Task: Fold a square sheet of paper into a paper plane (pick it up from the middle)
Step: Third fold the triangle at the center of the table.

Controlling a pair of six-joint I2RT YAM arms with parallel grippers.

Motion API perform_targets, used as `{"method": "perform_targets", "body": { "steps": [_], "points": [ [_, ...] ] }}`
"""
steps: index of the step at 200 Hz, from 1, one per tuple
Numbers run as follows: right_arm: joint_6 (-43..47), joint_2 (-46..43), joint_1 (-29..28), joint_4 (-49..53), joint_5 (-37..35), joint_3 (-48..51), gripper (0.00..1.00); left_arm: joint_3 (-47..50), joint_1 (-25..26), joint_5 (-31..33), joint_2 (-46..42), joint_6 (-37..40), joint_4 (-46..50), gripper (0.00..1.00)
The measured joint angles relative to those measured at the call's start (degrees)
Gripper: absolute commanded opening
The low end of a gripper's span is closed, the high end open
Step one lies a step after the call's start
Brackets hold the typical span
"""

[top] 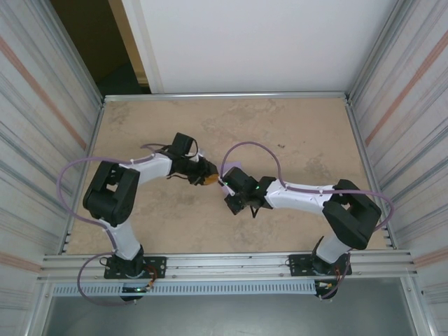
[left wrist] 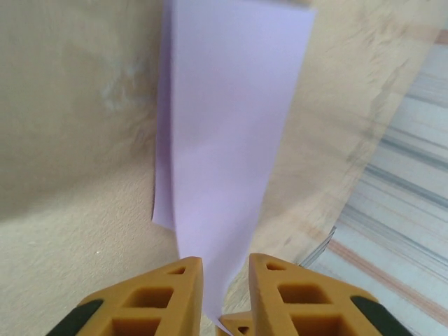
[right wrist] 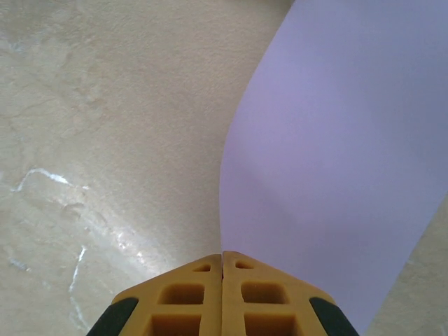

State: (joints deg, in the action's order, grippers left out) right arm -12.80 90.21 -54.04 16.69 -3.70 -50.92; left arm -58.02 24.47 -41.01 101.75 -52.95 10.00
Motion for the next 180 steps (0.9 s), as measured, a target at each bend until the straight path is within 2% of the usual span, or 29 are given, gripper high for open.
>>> {"method": "perform_targets", "body": {
  "steps": [33,76,143,180],
  "points": [
    [-2.1,-0.7,1.8,-1.7,6.3,1.6,0.00,-1.2,-0.3,0.3,-0.2,0.4,-1.2,0.23],
    [-3.9,-0.5,1.5,-3.8,11.1,2.1,0.00,-7.6,2.0,0.6,6.6,2.0,-0.7,0.16],
    [-7.0,-0.3,1.5,-7.2,15.1,3.1,0.00,-13.4,3.7,2.7,15.2,6.8,6.1,0.13],
    [-9.4,-0.3,3.3,-8.1,15.5,3.8,0.00,-16.0,4.5,4.5,16.1,9.7,10.3,0.12]
  ]
}}
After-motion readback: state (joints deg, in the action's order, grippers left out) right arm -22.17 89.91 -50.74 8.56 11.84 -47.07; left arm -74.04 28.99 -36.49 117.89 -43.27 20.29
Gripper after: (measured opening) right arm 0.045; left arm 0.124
